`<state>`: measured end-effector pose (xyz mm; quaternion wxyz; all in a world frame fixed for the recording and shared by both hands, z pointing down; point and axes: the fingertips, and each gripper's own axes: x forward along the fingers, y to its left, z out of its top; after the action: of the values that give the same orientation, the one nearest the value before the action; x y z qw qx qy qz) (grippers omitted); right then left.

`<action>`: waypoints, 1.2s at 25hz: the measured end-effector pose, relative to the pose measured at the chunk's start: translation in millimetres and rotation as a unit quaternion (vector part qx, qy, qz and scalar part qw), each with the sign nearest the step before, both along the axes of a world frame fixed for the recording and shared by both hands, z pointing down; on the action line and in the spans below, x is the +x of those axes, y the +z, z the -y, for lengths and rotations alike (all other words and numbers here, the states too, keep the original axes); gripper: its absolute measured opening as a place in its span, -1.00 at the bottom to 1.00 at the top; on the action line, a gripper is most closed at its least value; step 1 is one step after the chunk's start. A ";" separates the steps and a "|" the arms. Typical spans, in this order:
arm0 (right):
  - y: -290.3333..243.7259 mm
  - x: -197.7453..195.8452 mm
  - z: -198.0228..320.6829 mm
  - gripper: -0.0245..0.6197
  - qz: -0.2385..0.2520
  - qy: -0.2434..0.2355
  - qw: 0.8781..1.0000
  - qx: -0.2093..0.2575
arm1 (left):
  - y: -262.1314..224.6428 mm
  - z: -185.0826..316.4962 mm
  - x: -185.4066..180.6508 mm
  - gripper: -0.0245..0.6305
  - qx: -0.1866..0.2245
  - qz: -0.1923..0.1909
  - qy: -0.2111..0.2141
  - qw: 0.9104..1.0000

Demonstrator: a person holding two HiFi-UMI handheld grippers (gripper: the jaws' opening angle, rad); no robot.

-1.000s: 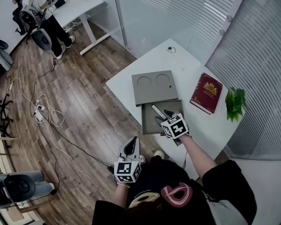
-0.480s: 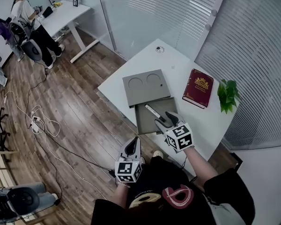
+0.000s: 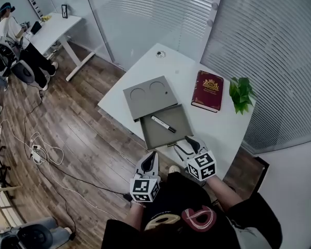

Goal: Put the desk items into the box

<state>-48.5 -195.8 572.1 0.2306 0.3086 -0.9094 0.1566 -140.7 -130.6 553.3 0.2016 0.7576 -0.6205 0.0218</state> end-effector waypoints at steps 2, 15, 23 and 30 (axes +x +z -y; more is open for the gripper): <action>2.6 7.2 -7.8 -0.18 0.004 0.010 1.000 -0.001 | 0.8 0.9 6.1 -0.87 0.002 -0.002 0.010 1.000; -1.9 48.8 -25.4 -0.63 0.010 0.096 0.995 0.030 | -3.2 0.4 36.7 -0.87 0.010 -0.007 0.068 0.998; -2.4 63.6 -32.3 -0.89 0.008 0.119 0.992 0.036 | -4.6 -2.3 48.3 -0.87 0.014 -0.009 0.085 0.996; -1.5 66.4 -42.2 -0.90 -0.001 0.117 0.992 0.042 | -5.1 -4.2 54.6 -0.87 0.015 -0.012 0.094 0.995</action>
<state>18.0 -153.6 570.6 0.1981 0.4225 -0.8726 0.1441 -86.1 -126.5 548.2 0.1943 0.8157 -0.5444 0.0220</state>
